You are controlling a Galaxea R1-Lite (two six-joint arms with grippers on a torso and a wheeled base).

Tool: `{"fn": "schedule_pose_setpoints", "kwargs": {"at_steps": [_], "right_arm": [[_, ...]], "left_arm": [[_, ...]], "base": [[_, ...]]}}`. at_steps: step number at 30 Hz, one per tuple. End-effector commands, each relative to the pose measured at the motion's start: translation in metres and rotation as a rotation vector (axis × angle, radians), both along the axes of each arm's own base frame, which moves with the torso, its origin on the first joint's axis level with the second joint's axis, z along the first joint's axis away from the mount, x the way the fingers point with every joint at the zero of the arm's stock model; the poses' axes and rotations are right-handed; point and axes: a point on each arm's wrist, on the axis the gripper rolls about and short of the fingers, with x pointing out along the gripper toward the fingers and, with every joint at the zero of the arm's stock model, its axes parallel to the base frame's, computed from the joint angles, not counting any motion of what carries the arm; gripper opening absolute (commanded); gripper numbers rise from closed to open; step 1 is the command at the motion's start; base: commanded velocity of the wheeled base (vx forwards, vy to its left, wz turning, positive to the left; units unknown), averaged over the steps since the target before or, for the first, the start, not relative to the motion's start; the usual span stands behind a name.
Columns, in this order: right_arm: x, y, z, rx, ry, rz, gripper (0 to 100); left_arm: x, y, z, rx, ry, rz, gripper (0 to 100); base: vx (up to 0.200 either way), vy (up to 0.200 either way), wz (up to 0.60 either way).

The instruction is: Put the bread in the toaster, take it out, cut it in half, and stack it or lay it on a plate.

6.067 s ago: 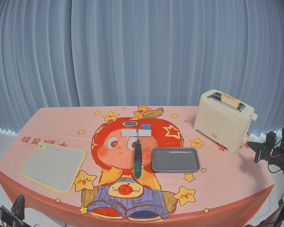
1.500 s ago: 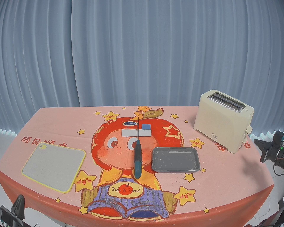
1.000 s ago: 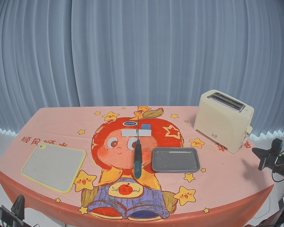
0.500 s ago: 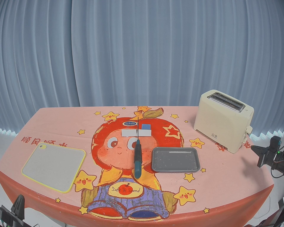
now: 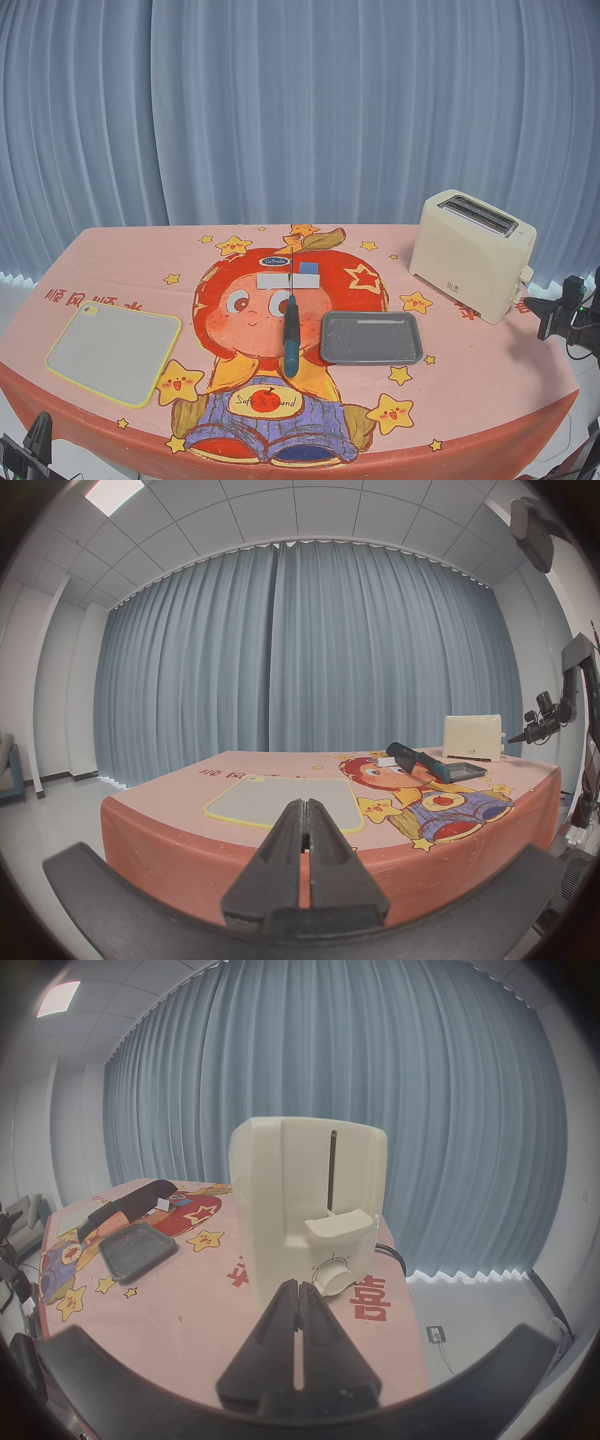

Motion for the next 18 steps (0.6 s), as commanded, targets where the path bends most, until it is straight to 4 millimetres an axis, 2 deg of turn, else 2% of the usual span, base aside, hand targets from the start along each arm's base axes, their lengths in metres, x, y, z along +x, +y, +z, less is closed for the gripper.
{"fn": "schedule_pose_setpoints", "kwargs": {"at_steps": [1, 9, 18], "right_arm": [[0.008, 0.0, -0.007, 0.008, 0.027, 0.011, 0], [0.023, -0.004, -0.012, 0.011, 0.038, 0.007, 0], [0.03, -0.008, -0.014, 0.013, 0.042, -0.001, 0]], "left_arm": [[0.0, 0.0, -0.005, -0.001, 0.001, 0.0, 0], [0.0, 0.0, -0.005, -0.001, 0.001, 0.0, 0], [0.0, 0.0, -0.005, -0.001, 0.001, 0.0, 0]], "base": [[0.0, 0.0, 0.0], [0.0, 0.0, 0.0], [0.0, 0.0, 0.0]]}}
